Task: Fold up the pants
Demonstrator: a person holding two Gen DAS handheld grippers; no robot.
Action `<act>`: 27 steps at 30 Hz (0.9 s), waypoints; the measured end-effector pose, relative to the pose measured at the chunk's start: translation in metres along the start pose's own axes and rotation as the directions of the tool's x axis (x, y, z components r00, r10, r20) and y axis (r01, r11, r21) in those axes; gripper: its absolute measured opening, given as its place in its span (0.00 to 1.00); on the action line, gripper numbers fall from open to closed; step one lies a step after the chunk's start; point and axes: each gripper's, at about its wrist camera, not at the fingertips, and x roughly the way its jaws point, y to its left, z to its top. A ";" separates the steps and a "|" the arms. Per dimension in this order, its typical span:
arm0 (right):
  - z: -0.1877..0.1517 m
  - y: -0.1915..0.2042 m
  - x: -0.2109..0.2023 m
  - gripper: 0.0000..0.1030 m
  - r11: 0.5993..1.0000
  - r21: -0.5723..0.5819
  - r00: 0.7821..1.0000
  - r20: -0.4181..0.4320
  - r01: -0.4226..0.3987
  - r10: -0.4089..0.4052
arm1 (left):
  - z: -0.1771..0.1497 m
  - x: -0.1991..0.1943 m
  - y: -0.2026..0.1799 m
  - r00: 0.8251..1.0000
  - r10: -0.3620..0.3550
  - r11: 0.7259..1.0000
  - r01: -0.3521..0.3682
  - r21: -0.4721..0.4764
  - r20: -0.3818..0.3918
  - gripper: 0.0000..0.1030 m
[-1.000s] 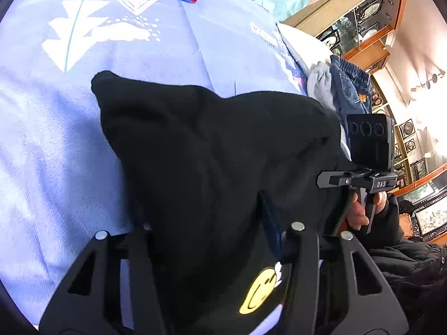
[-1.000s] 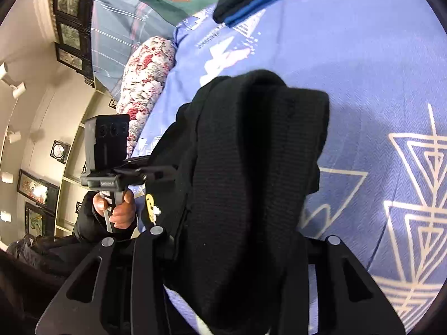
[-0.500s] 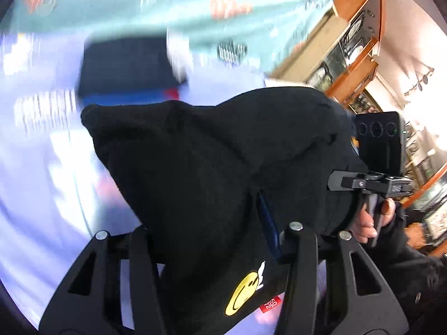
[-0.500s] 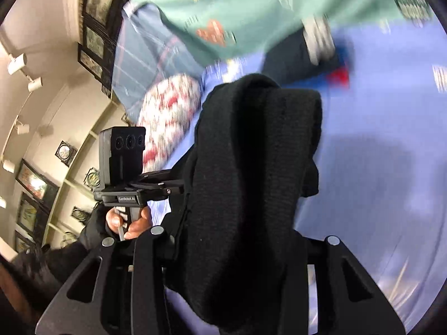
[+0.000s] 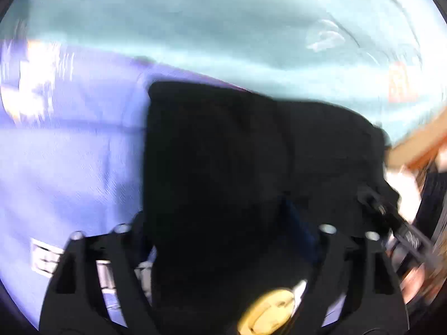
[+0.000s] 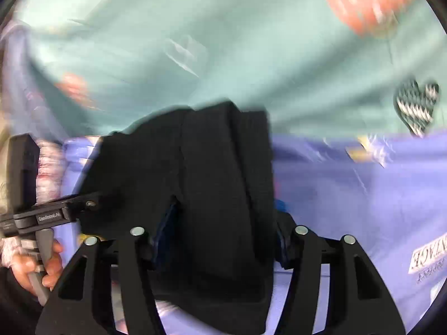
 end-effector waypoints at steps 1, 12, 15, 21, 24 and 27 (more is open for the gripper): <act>-0.005 -0.008 -0.005 0.66 0.997 0.054 0.997 0.056 -0.054 0.050 | 0.001 -0.004 0.001 1.000 -0.022 1.000 0.022 -0.005 0.016 0.87; -0.083 -0.014 -0.195 0.99 0.998 -0.016 0.964 0.261 -0.055 0.057 | -0.108 -0.188 -0.029 0.969 -0.044 0.989 0.008 0.150 0.242 0.98; -0.154 -0.003 -0.231 0.99 0.998 -0.070 0.980 0.200 0.003 0.011 | -0.201 -0.216 -0.039 0.970 -0.015 0.978 -0.036 0.205 0.242 0.98; -0.302 -0.001 -0.254 0.99 0.993 -0.108 0.984 0.173 0.051 -0.032 | -0.348 -0.220 -0.026 0.971 0.037 0.973 -0.088 0.211 0.237 0.98; -0.342 -0.007 -0.249 0.99 0.984 -0.090 0.967 0.218 0.153 -0.130 | -0.387 -0.215 -0.013 0.945 0.128 0.967 -0.187 0.175 0.300 0.98; -0.346 -0.013 -0.244 0.99 0.990 -0.053 0.975 0.187 0.133 -0.121 | -0.401 -0.213 -0.002 0.914 0.190 0.952 -0.261 0.161 0.359 0.98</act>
